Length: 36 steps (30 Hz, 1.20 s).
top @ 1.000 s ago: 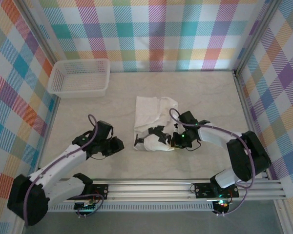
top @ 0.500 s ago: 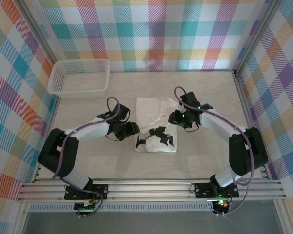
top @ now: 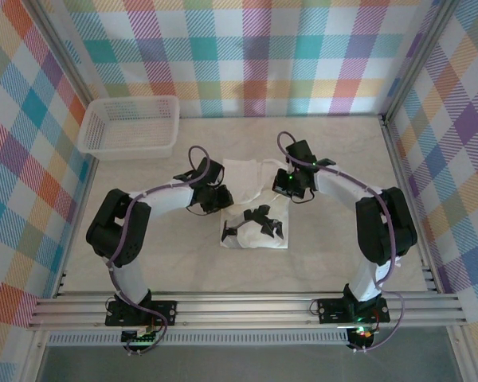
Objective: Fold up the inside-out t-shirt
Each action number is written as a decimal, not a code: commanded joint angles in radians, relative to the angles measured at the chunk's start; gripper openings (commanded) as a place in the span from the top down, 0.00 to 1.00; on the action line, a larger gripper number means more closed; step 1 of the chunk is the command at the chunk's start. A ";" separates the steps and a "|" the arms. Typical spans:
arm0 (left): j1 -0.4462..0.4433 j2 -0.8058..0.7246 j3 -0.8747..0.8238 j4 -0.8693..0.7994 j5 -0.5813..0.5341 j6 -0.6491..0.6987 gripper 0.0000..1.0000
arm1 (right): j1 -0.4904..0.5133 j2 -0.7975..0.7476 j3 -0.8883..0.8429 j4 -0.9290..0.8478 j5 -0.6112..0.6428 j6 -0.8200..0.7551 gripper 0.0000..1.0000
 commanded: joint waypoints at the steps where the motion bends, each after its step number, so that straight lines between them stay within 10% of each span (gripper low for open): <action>1: -0.004 -0.043 0.029 -0.042 0.001 0.025 0.88 | -0.047 -0.035 0.024 0.014 -0.088 0.063 1.00; 17: 0.132 0.301 0.491 -0.056 0.087 0.003 0.96 | -0.233 0.315 0.302 0.150 -0.287 0.136 0.96; 21: 0.155 0.395 0.600 -0.058 0.094 -0.003 0.88 | -0.244 0.394 0.393 0.148 -0.298 0.112 0.73; 31: 0.233 0.530 0.887 -0.197 0.073 0.006 0.61 | -0.280 0.479 0.678 0.018 -0.275 0.049 0.55; 36: 0.258 0.432 0.767 -0.190 0.045 0.037 0.42 | -0.293 0.434 0.640 -0.046 -0.171 -0.097 0.45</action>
